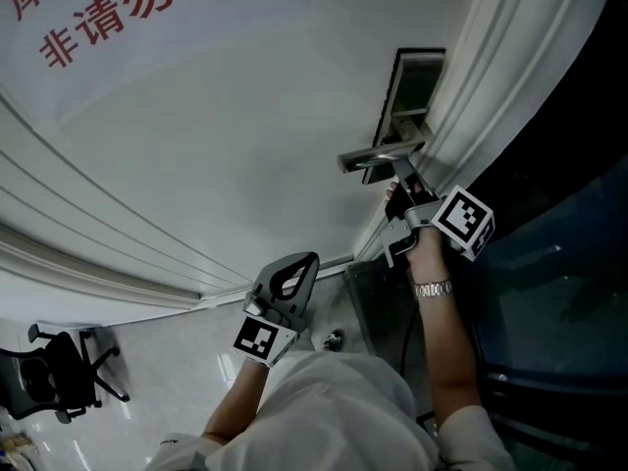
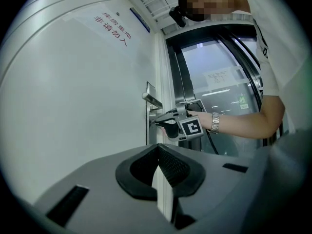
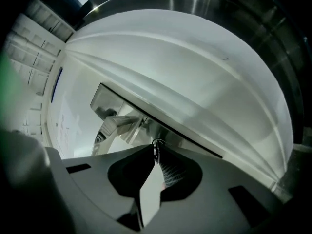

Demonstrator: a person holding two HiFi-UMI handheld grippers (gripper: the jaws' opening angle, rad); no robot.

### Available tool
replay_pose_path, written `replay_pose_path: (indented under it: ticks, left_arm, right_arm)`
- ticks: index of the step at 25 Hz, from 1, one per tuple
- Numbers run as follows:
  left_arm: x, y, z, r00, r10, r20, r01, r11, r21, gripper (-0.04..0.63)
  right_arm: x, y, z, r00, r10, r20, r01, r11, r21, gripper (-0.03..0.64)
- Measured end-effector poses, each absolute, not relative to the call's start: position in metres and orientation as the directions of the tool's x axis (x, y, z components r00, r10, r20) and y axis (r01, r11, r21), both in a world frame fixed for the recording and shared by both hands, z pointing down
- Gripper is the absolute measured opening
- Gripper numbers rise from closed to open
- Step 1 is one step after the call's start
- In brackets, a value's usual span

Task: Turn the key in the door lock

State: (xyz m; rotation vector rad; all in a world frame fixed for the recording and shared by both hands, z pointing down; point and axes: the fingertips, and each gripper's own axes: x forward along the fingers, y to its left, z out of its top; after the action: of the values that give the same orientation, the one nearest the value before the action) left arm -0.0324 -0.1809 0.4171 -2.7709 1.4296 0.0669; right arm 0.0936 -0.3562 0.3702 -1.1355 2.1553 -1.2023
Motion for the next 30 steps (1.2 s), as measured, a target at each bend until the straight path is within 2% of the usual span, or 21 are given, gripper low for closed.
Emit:
replay_pose_path:
  ticks: [3, 5, 9, 12, 16, 21, 26, 30]
  left_arm:
    - [-0.034, -0.180, 0.418, 0.576, -0.816, -0.046, -0.817, -0.576, -0.001, 0.003]
    - [-0.035, -0.179, 0.419, 0.571, -0.820, -0.046, -0.821, -0.571, -0.003, 0.005]
    - [-0.034, -0.176, 0.421, 0.570, -0.820, -0.042, -0.821, -0.571, -0.002, 0.003]
    - [-0.033, -0.177, 0.422, 0.570, -0.821, -0.040, -0.821, -0.571, -0.003, 0.003]
    - [-0.031, -0.178, 0.421, 0.571, -0.820, -0.046, -0.821, -0.571, -0.004, 0.003]
    - [-0.029, -0.180, 0.419, 0.569, -0.821, -0.053, -0.822, -0.569, -0.008, 0.003]
    - [-0.031, -0.183, 0.421, 0.565, -0.824, -0.042, -0.825, -0.566, -0.003, 0.004]
    - [-0.030, -0.186, 0.418, 0.565, -0.824, -0.049, -0.825, -0.565, -0.010, 0.003]
  right_arm:
    - [0.090, -0.352, 0.369, -0.627, -0.777, 0.055, -0.526, 0.370, -0.765, 0.043]
    - [0.087, -0.346, 0.368, -0.641, -0.763, 0.089, -0.624, 0.449, -0.639, 0.127]
    - [0.084, -0.337, 0.371, -0.582, -0.787, 0.205, -0.811, 0.544, -0.215, 0.155]
    - [0.085, -0.336, 0.370, -0.507, -0.830, 0.234, -0.839, 0.537, 0.086, 0.155]
    - [0.084, -0.333, 0.368, -0.422, -0.876, 0.231, -0.770, 0.482, 0.418, 0.154]
    - [0.082, -0.337, 0.374, -0.316, -0.924, 0.213, -0.545, 0.361, 0.757, 0.153]
    - [0.078, -0.341, 0.373, -0.286, -0.947, 0.147, -0.352, 0.247, 0.903, 0.153]
    - [0.072, -0.343, 0.370, -0.304, -0.944, 0.130, -0.294, 0.223, 0.930, 0.153]
